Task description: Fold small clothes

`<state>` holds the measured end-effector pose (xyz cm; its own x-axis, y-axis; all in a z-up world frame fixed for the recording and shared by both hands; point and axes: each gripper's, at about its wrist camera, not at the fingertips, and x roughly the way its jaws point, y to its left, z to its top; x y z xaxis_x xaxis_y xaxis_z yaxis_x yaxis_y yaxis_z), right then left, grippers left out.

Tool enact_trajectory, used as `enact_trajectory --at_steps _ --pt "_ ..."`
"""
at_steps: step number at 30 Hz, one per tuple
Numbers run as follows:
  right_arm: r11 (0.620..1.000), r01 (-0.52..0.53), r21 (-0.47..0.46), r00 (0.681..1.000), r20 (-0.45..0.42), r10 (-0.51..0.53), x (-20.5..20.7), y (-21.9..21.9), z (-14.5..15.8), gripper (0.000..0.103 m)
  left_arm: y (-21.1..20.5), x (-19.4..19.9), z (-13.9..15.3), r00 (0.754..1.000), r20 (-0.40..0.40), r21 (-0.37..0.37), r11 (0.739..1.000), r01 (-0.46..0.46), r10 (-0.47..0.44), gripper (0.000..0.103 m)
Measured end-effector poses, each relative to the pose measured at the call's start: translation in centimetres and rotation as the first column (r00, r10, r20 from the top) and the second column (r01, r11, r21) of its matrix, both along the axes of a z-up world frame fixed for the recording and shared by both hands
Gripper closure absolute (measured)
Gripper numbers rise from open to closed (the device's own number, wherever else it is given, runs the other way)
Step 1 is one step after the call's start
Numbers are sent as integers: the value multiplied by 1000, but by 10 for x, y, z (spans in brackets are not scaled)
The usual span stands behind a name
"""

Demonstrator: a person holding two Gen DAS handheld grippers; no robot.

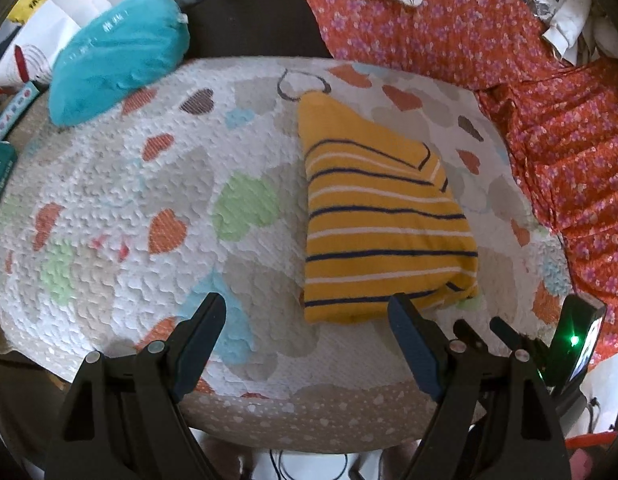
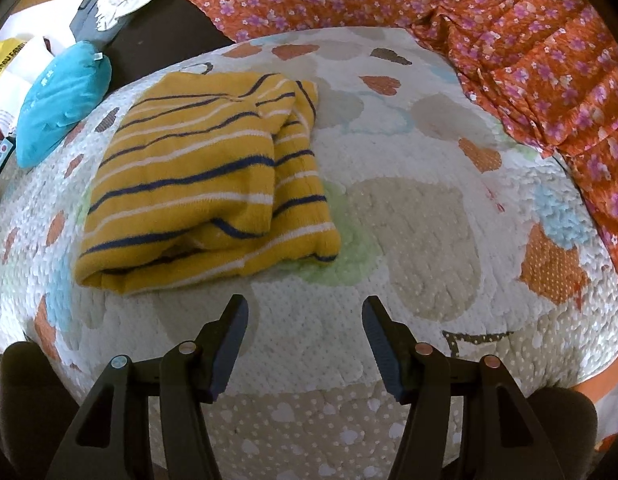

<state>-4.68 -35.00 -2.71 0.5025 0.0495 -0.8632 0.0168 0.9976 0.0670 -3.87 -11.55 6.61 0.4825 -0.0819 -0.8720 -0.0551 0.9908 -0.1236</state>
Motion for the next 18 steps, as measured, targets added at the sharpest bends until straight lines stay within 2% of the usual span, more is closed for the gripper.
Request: enact_trajectory --at_steps 11,18 --pt "999 40 5 999 -32 -40 15 -10 -1 39 9 16 -33 993 -119 -71 998 -3 -6 21" --pt "998 67 4 997 -26 -66 20 -22 3 39 16 21 -41 991 -137 -68 998 -14 4 21"
